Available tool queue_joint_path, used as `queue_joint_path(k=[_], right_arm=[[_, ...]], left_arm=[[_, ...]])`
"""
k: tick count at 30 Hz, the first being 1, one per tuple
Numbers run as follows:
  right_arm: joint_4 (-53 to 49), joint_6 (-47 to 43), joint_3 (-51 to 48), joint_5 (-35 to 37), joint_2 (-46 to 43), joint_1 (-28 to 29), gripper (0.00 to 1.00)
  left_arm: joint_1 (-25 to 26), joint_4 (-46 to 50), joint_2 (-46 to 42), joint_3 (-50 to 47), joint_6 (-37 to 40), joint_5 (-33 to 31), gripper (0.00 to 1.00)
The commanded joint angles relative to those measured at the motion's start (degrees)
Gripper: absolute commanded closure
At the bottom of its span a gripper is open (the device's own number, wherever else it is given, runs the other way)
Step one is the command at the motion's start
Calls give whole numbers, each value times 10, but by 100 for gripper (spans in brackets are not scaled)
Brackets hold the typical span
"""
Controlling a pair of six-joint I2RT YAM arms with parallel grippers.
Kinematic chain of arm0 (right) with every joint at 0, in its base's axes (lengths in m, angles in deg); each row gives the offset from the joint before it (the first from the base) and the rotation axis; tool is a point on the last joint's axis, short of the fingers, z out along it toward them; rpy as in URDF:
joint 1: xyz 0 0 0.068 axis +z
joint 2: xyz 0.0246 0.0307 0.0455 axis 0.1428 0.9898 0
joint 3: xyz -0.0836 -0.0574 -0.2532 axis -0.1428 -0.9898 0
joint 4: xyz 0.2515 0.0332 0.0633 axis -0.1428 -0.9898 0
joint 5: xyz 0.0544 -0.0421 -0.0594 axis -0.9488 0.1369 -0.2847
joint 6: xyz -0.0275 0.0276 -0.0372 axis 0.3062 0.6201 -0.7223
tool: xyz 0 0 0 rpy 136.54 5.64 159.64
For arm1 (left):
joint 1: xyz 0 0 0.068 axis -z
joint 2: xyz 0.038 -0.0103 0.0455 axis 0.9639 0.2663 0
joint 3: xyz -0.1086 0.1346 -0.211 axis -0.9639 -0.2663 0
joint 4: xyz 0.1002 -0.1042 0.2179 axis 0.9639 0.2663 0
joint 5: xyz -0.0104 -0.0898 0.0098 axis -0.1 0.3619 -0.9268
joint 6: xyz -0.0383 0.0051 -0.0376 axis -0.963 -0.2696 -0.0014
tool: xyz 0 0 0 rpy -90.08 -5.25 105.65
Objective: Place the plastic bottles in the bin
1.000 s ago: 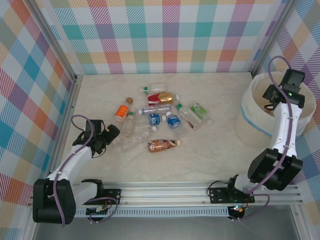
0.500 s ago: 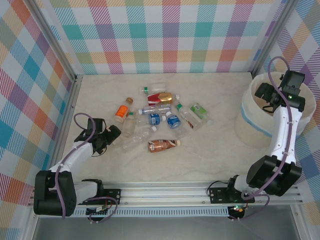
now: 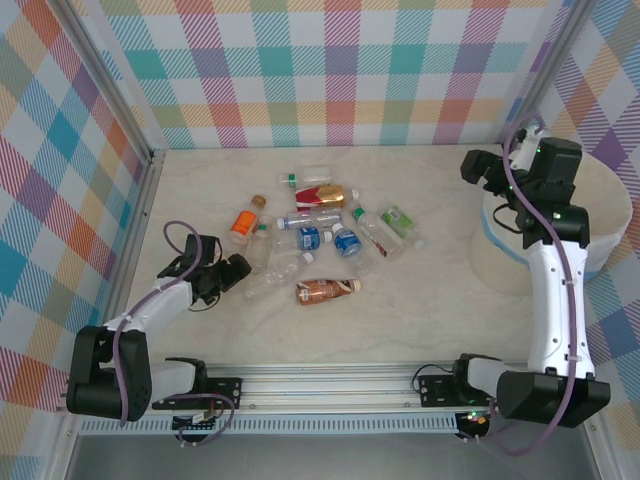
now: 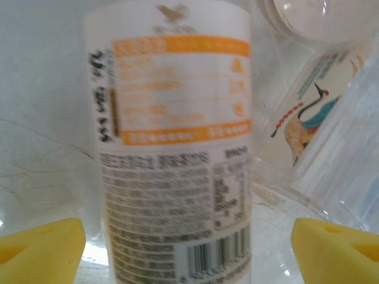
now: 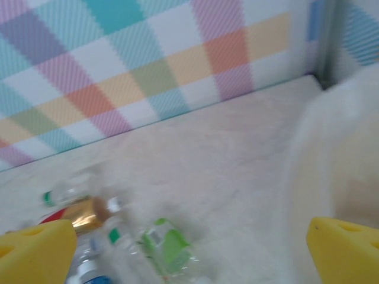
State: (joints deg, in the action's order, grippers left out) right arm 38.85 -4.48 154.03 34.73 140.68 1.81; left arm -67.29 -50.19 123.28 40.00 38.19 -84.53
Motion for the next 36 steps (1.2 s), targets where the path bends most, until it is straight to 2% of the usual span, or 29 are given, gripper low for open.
queue_joint_path(k=[1, 7, 14, 19, 22, 26, 30, 33, 36], right_arm=[[64, 21, -21, -62, -9, 50, 0], [124, 43, -54, -86, -12, 128, 0], [181, 67, -102, -67, -11, 190, 0], [205, 89, -133, -46, -10, 215, 0], [211, 125, -147, -33, -9, 219, 0], [215, 163, -166, -22, -12, 223, 0], [218, 171, -178, -32, -8, 223, 0], [241, 183, -181, -127, 8, 223, 0], [267, 182, -178, -241, 35, 228, 0]], left_arm=[[14, -11, 15, 7, 17, -65, 14], [25, -81, 41, -14, 14, -66, 26], [27, -71, 65, 3, 32, -65, 46], [28, -40, -5, -1, 26, -109, 53], [30, -24, -93, 1, 15, -108, 56], [34, -2, -211, -1, -3, -70, 59], [50, -55, -265, -8, -10, 29, 60], [79, -120, -264, -13, -3, 124, 63], [128, -181, -245, -10, 21, 188, 65]])
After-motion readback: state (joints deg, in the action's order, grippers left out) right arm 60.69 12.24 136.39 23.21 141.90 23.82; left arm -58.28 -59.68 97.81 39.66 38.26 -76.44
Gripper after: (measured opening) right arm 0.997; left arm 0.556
